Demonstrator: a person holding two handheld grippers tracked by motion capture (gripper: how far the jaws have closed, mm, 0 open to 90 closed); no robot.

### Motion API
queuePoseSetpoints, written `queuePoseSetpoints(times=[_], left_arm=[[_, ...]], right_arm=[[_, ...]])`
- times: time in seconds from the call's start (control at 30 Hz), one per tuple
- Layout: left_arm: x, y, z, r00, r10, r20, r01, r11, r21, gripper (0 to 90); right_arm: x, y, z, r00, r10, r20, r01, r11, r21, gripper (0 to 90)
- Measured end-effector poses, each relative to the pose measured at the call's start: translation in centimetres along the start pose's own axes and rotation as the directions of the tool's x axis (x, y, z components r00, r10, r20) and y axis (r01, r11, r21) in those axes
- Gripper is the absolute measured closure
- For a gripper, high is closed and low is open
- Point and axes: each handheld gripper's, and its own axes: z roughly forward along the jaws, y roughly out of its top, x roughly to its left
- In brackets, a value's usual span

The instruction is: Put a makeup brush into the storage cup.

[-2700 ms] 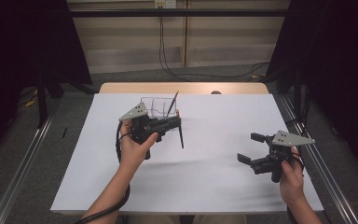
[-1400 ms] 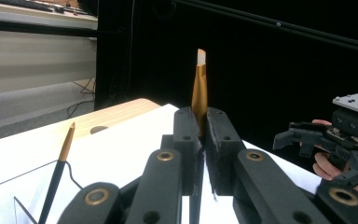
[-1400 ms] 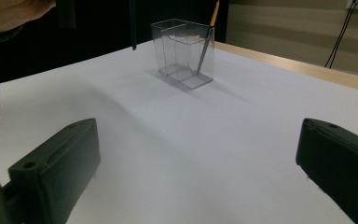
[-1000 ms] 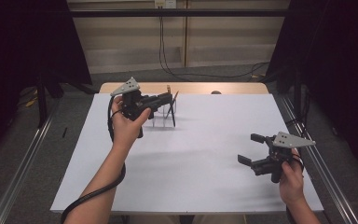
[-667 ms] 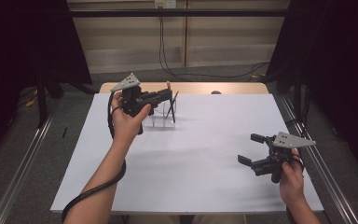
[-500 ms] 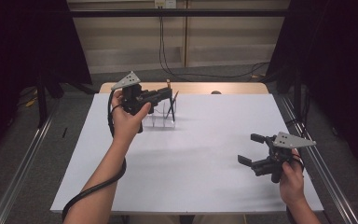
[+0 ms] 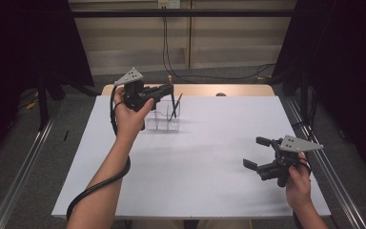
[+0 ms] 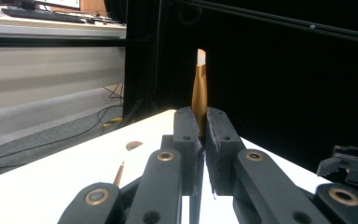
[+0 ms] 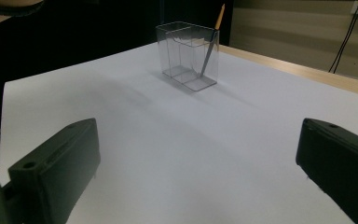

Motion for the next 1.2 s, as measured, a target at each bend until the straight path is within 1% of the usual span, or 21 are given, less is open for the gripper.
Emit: queuePoseSetpoints(times=[0.1,0.17,0.2,0.27,0.37,0.4,0.43,0.67,0.9,1.2], left_arm=[[0.2,-0.1,0.0,1.0000,-0.005,-0.006,0.005,1.0000,-0.005,83.8],[0.3,-0.1,0.1,1.0000,-0.001,-0.010,0.001,1.0000,-0.001,83.8],[0.4,-0.2,0.1,0.9998,-0.002,-0.018,0.002,1.0000,0.000,83.8],[0.5,-0.2,0.1,0.9998,-0.005,-0.020,0.005,1.0000,-0.001,83.8],[0.9,-0.2,0.2,0.9993,-0.001,-0.038,0.001,1.0000,-0.001,83.8],[1.0,-0.2,0.2,0.9992,-0.006,-0.039,0.006,1.0000,-0.003,83.8],[1.0,-0.2,0.3,0.9991,-0.001,-0.041,0.001,1.0000,-0.001,83.8],[1.3,-0.2,0.5,0.9981,-0.001,-0.062,0.000,1.0000,-0.009,83.8],[1.5,-0.2,0.7,0.9971,0.000,-0.076,0.000,1.0000,-0.007,83.8],[1.7,-0.3,1.0,0.9965,-0.008,-0.084,0.007,0.9999,-0.009,83.8]], right_arm=[[0.0,0.0,0.0,1.0000,0.000,0.000,0.000,1.000,-0.001,0.0],[0.0,0.0,0.0,1.0000,0.000,0.000,0.000,1.000,-0.001,0.0],[0.0,0.0,0.0,1.0000,0.000,-0.001,0.000,1.000,0.000,0.0],[0.0,0.0,0.0,1.0000,0.000,-0.002,0.000,1.000,0.000,0.0],[0.0,0.0,0.0,1.0000,-0.002,-0.006,0.002,1.000,0.002,0.0],[0.1,0.0,0.0,1.0000,-0.004,-0.003,0.004,1.000,0.001,0.0],[0.1,0.0,0.0,1.0000,-0.003,-0.005,0.003,1.000,0.001,0.0],[0.0,0.0,-0.1,1.0000,-0.004,-0.005,0.004,1.000,0.001,0.0],[0.1,0.0,0.0,1.0000,-0.005,-0.007,0.005,1.000,0.001,0.0],[0.1,0.0,-0.1,0.9999,-0.006,-0.008,0.006,1.000,-0.003,0.0]])
